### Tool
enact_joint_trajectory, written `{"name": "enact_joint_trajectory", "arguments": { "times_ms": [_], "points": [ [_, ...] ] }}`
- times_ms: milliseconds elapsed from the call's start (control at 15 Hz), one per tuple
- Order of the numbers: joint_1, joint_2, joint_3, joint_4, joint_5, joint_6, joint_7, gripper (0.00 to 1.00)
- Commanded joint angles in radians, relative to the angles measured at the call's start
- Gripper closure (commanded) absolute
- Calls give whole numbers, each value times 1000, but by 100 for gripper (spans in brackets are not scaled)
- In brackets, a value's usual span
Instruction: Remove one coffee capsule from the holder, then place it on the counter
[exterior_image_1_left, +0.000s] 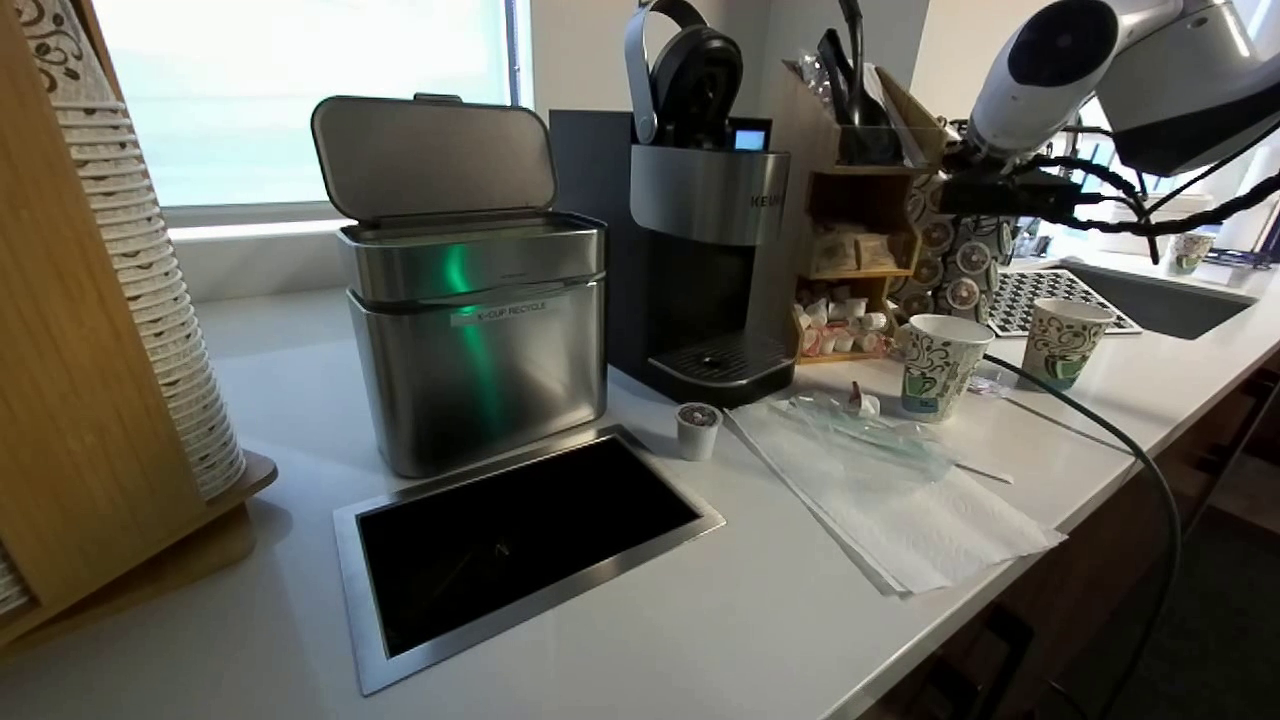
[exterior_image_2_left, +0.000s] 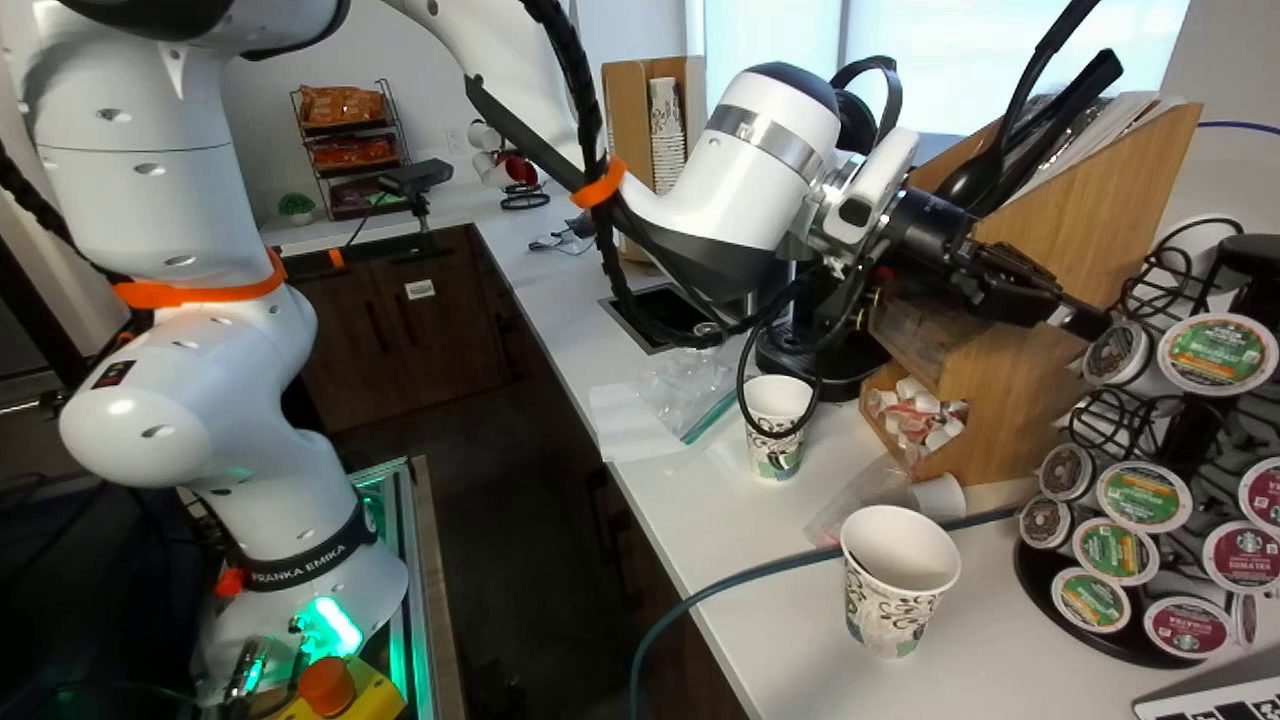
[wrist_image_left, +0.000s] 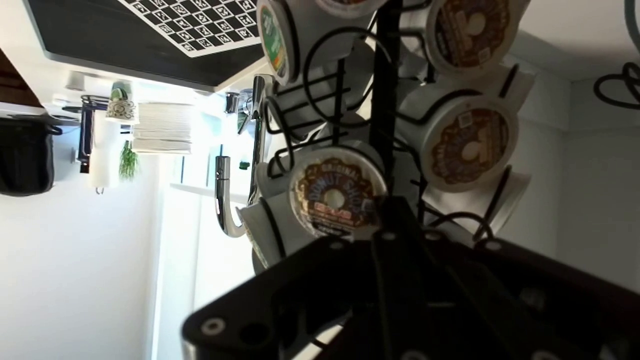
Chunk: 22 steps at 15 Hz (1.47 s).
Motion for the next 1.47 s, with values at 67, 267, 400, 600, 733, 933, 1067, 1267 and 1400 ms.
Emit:
{"name": "enact_joint_trajectory", "arguments": {
  "times_ms": [67, 267, 400, 600, 733, 933, 1067, 1267, 1400],
  "points": [
    [20, -20, -10, -29, 29, -19, -27, 57],
    [19, -15, -14, -31, 38, -22, -42, 35],
    [19, -16, -16, -35, 39, -19, -46, 20],
    [17, -19, -20, -42, 21, -7, -28, 0],
    [15, -20, -23, -46, 13, -6, -22, 0],
    [10, -15, -28, -46, -13, 2, -3, 1],
    [8, -12, -32, -38, -31, 7, 9, 2],
    [1, -12, -39, -25, -114, 43, 64, 0],
    [-2, -15, -41, -21, -202, 63, 124, 0]
  ]
}}
